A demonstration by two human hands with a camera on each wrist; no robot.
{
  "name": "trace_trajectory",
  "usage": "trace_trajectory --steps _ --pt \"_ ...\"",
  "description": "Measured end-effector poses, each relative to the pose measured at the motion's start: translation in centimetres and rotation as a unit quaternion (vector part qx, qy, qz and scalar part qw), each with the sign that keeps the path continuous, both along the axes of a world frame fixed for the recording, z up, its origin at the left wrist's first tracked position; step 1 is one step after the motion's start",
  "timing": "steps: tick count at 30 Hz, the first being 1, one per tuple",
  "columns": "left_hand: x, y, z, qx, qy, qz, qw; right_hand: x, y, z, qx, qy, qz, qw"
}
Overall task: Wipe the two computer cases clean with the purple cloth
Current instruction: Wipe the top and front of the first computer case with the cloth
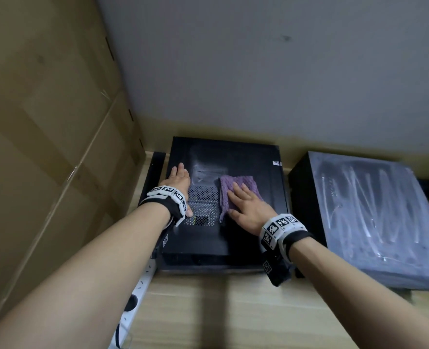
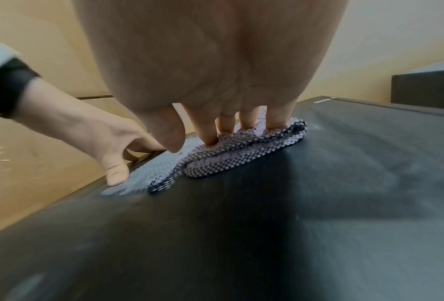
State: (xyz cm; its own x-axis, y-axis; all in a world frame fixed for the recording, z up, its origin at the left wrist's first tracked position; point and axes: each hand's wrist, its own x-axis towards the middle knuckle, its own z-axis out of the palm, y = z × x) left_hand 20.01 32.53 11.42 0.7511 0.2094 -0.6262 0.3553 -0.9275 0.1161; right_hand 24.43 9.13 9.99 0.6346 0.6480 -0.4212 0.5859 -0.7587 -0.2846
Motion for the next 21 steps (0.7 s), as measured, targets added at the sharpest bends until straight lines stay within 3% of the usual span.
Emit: trace_trajectory --steps 5,10,16,21 --pt "-0.2 0.6 -0.3 -0.018 -0.007 -0.006 1.0 -3.7 -2.1 0.3 0.002 0.009 0.028 1.0" --pt "0.1 0.6 -0.4 -0.007 0.002 -0.012 1.0 -3.5 -1.7 0.2 -0.008 0.009 0.03 0.999" --pt "0.3 1.1 -0.9 -0.003 0.012 -0.008 1.0 0.4 1.9 0.0 -0.007 0.008 0.028 1.0" --pt "-0.6 2.1 -1.6 -0.053 -0.044 -0.004 0.998 4.9 6.8 -1.2 -0.023 -0.006 0.015 1.0"
